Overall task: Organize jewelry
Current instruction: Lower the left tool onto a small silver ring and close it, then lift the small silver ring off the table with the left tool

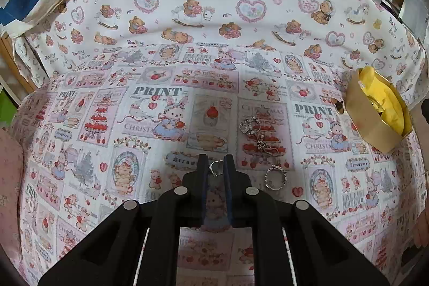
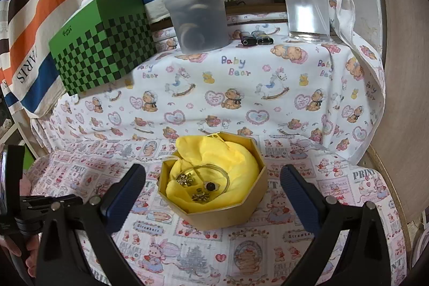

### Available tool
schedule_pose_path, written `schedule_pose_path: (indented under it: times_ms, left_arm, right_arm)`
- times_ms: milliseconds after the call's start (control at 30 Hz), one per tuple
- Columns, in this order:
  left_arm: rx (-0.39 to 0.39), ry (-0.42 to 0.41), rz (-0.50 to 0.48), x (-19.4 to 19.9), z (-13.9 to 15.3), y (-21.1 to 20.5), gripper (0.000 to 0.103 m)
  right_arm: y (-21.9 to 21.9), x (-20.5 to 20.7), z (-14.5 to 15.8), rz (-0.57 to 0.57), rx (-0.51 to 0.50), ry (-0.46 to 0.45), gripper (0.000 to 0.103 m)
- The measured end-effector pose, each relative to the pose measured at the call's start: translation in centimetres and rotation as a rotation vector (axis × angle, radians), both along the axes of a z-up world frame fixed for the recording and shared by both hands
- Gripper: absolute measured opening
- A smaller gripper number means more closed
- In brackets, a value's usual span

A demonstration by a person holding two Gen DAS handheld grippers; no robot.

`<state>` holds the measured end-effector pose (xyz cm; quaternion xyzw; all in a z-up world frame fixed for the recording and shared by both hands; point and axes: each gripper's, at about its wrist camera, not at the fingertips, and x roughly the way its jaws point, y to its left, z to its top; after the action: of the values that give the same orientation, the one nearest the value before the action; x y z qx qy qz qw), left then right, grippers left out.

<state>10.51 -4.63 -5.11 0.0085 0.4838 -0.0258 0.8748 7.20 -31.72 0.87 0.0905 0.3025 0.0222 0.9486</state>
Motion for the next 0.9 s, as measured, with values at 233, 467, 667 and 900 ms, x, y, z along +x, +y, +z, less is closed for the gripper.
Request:
schedule_pose_path:
  times_ms: [233, 467, 667, 900]
  left_arm:
    - [-0.031, -0.001, 0.003, 0.1, 0.1, 0.4, 0.002]
    - [-0.047, -0.047, -0.007, -0.5, 1.1, 0.3, 0.026]
    - [-0.017, -0.035, -0.016, -0.4, 0.8, -0.2, 0.031]
    - [0.004, -0.018, -0.022, -0.2, -0.2, -0.5, 0.018]
  right_arm:
    - [0.0, 0.1, -0.1, 0.001, -0.001, 0.003, 0.100]
    - [0.1, 0.0, -0.1, 0.002, -0.004, 0.002, 0.100]
    - [0.2, 0.0, -0.1, 0.002, -0.005, 0.001, 0.100]
    - [0.2, 0.0, -0.1, 0.001, -0.006, 0.003, 0.100]
